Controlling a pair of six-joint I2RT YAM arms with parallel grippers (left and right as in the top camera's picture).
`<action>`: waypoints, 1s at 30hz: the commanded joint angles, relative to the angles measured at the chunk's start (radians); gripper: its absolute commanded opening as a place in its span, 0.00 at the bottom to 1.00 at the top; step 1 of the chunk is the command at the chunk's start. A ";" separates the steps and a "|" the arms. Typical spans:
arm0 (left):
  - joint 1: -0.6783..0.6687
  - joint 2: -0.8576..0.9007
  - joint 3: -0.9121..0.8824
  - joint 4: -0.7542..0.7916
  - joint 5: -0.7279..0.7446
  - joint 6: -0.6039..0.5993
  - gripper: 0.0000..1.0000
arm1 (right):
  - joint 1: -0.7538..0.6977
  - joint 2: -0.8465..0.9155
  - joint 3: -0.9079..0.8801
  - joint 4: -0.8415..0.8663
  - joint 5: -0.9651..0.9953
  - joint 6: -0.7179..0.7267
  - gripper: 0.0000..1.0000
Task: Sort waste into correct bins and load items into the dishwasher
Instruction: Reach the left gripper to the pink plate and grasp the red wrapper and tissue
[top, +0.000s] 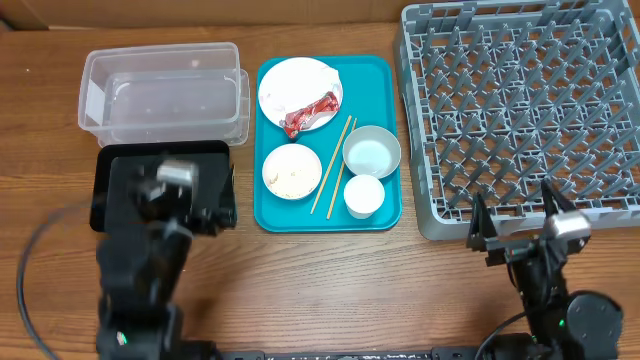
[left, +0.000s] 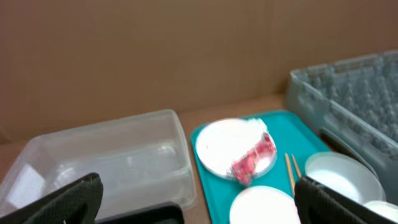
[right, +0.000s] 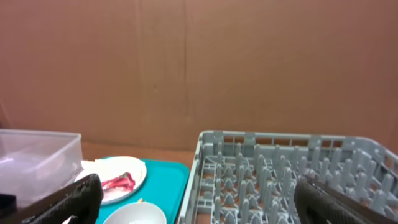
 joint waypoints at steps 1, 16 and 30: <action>0.003 0.195 0.227 -0.100 0.098 0.070 1.00 | -0.002 0.109 0.137 -0.050 0.005 -0.007 1.00; -0.089 1.075 1.278 -0.808 0.129 0.317 1.00 | -0.002 0.660 0.656 -0.419 -0.143 -0.007 1.00; -0.113 1.514 1.547 -0.999 0.257 0.486 1.00 | -0.002 0.864 0.672 -0.461 -0.372 -0.007 1.00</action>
